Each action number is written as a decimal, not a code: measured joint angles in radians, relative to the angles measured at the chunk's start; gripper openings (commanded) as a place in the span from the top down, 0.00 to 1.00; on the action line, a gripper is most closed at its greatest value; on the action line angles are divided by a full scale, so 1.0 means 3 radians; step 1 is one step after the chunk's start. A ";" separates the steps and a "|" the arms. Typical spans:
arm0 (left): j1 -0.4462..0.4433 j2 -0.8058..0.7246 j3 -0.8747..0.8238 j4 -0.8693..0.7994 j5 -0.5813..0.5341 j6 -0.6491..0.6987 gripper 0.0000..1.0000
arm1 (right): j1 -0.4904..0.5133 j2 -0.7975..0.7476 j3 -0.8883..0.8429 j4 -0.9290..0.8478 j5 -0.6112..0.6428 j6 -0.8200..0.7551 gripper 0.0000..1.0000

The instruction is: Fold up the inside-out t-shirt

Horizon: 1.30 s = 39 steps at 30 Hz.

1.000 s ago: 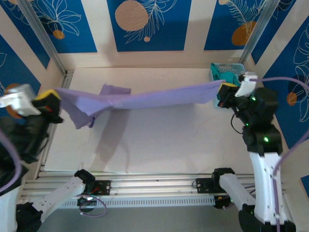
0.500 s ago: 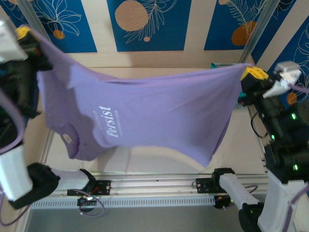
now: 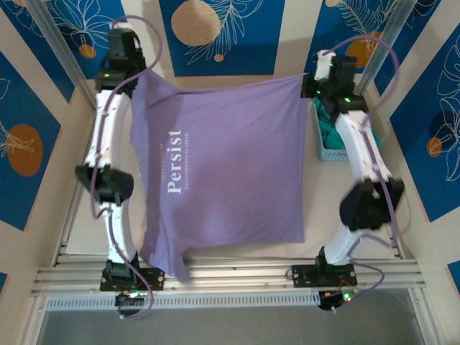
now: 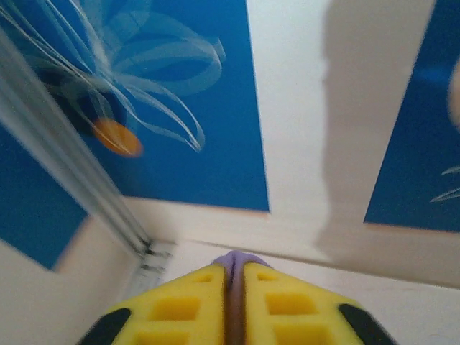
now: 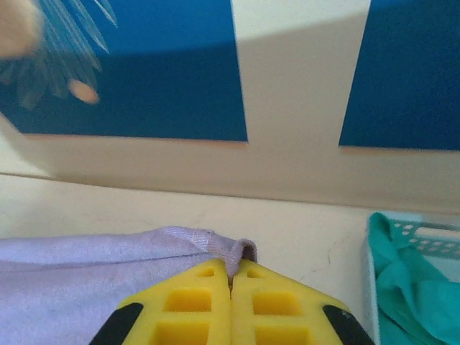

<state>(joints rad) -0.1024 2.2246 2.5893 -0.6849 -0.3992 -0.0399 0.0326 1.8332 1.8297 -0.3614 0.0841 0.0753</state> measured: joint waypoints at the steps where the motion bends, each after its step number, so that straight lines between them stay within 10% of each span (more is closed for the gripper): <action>1: 0.0031 0.0294 0.0126 0.0034 0.0088 -0.0045 0.57 | 0.0003 0.0361 0.0249 0.0008 0.0019 0.0006 0.69; 5: 0.0090 0.1015 0.0295 0.0017 0.0387 -0.0223 0.37 | 0.0034 0.1587 0.1358 -0.0286 0.0177 0.0031 0.56; 9: 0.0094 0.0951 0.0010 -0.0165 0.0607 -0.0421 0.31 | 0.0078 0.1755 0.1308 -0.0715 0.0289 0.0097 0.53; 16: 0.0085 -0.1289 -0.2977 0.0591 0.1214 -0.1047 0.30 | 0.0315 0.0066 -0.1021 -0.0841 0.0312 0.0566 0.42; 22: -0.0076 -0.2445 -0.4472 0.1347 0.1712 -0.1546 0.30 | 0.0565 -0.0935 -0.2476 -0.1039 0.0398 0.1035 0.41; 31: -0.0309 -0.1831 -0.5104 0.1840 0.1854 -0.1719 0.30 | 0.0573 -0.1186 -0.3215 -0.1344 0.0430 0.1492 0.42; 39: -0.0305 -0.0844 -0.4340 0.1905 0.1764 -0.1606 0.30 | 0.0703 -0.1108 -0.3072 -0.0975 0.0337 0.1520 0.42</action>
<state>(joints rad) -0.1940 1.9713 1.2873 -0.1135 0.1299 -0.5217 0.2436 1.5009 0.9081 -0.6540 0.1852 0.5312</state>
